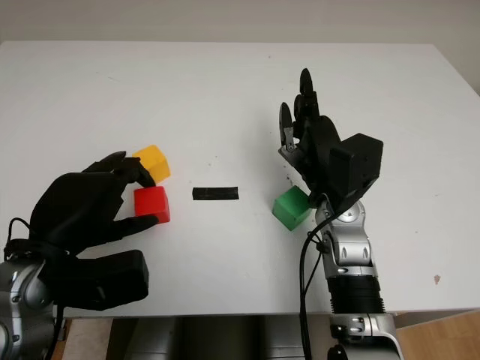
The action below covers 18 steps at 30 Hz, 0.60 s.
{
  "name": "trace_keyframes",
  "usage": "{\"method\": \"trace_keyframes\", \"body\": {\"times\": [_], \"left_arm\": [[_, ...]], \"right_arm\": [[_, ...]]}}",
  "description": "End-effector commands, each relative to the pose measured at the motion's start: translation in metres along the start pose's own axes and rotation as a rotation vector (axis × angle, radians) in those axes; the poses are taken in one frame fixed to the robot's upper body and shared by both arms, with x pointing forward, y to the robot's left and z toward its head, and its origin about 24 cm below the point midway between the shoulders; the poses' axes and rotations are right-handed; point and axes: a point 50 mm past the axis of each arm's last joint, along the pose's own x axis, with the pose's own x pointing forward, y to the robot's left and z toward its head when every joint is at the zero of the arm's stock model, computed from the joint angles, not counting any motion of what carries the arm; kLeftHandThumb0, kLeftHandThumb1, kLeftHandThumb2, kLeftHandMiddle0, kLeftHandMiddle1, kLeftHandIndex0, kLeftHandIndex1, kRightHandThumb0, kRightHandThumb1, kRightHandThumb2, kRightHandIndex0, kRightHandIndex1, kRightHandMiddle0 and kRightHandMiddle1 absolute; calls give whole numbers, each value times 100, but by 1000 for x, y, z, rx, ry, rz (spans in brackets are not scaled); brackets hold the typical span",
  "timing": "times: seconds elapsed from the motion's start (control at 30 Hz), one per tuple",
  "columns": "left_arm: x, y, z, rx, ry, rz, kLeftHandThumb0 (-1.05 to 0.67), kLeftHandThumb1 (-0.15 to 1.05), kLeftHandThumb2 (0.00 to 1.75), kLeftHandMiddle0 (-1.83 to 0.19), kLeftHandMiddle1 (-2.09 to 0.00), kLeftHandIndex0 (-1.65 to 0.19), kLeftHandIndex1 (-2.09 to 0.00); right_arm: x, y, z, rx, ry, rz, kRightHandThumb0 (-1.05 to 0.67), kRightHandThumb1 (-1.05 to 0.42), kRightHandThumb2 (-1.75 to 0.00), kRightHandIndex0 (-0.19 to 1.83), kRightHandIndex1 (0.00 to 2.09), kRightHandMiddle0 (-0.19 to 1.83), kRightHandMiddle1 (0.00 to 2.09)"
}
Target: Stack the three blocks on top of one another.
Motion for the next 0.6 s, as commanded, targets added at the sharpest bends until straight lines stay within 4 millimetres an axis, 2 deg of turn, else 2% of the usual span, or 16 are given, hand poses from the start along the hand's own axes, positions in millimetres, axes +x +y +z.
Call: {"method": "trace_keyframes", "body": {"times": [0.0, 0.17, 0.23, 0.57], "left_arm": [[4, 15, 0, -4, -46, 27, -39, 105, 18, -25, -6, -11, -146], [17, 36, 0, -32, -114, 24, -39, 105, 18, -25, -6, -9, -151], [22, 43, 1, -43, -136, 20, -40, 105, 16, -25, -5, -13, -146], [51, 58, 15, -23, -174, 1, -42, 105, 13, -19, -4, -25, -137]], "right_arm": [[2, 1, 7, -3, -28, 2, -58, -105, -70, -19, 0, -19, 0], [1, 1, 7, -10, -29, 2, -60, -105, -68, -19, 0, -19, 0], [1, 1, 6, -10, -27, 1, -59, -105, -69, -19, 0, -19, 0], [-1, 1, 5, 5, -21, -6, -57, -105, -68, -19, 0, -19, 0]]}}
